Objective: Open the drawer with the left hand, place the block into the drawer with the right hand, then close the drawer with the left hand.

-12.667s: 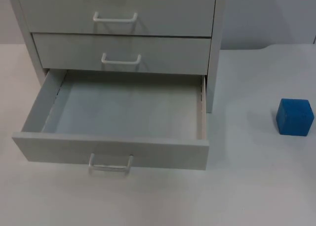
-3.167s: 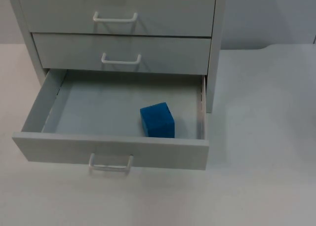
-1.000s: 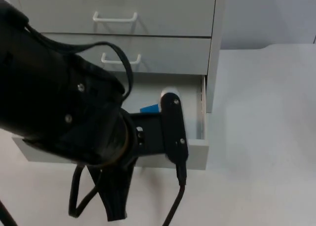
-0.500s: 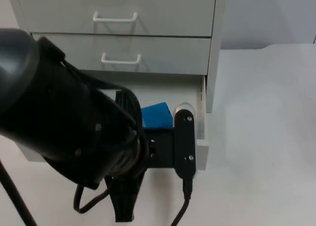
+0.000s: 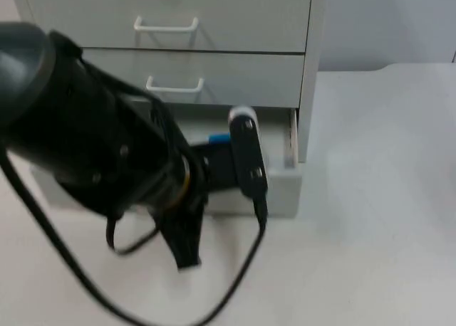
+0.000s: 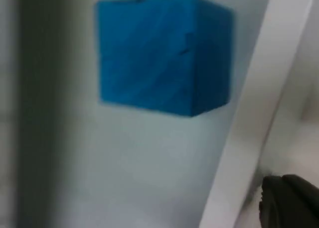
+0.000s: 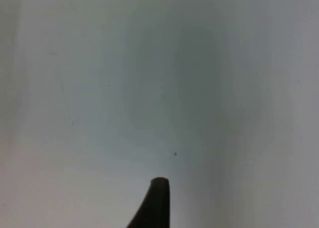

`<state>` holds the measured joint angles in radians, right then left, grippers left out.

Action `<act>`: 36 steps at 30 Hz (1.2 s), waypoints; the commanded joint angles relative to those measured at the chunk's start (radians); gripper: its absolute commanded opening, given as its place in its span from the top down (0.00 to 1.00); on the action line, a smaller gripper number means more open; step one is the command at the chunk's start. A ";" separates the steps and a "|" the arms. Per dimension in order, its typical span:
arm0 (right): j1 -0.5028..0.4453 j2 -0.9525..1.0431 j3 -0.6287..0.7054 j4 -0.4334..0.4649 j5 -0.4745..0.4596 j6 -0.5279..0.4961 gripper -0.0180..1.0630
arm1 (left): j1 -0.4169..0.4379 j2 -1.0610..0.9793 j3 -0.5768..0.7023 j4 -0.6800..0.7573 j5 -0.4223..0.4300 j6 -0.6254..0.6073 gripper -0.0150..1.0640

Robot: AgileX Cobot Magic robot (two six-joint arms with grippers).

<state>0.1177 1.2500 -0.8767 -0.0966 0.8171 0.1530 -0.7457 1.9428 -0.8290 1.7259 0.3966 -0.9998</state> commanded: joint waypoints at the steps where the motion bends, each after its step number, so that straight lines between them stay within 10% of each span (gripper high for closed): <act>1: -0.007 -0.010 0.001 0.004 0.009 -0.011 0.24 | 0.038 -0.007 -0.046 0.019 0.033 0.014 0.99; 15: -0.007 -0.010 0.000 0.021 0.005 -0.015 0.24 | 0.178 0.044 -0.196 0.019 -0.063 0.056 0.99; 36: -0.007 -0.010 0.000 0.017 -0.008 -0.023 0.24 | 0.132 0.127 -0.351 -0.111 0.102 0.124 0.99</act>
<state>0.1177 1.2500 -0.8767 -0.0790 0.8174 0.1378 -0.6084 2.0947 -1.1651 1.6459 0.4334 -0.8802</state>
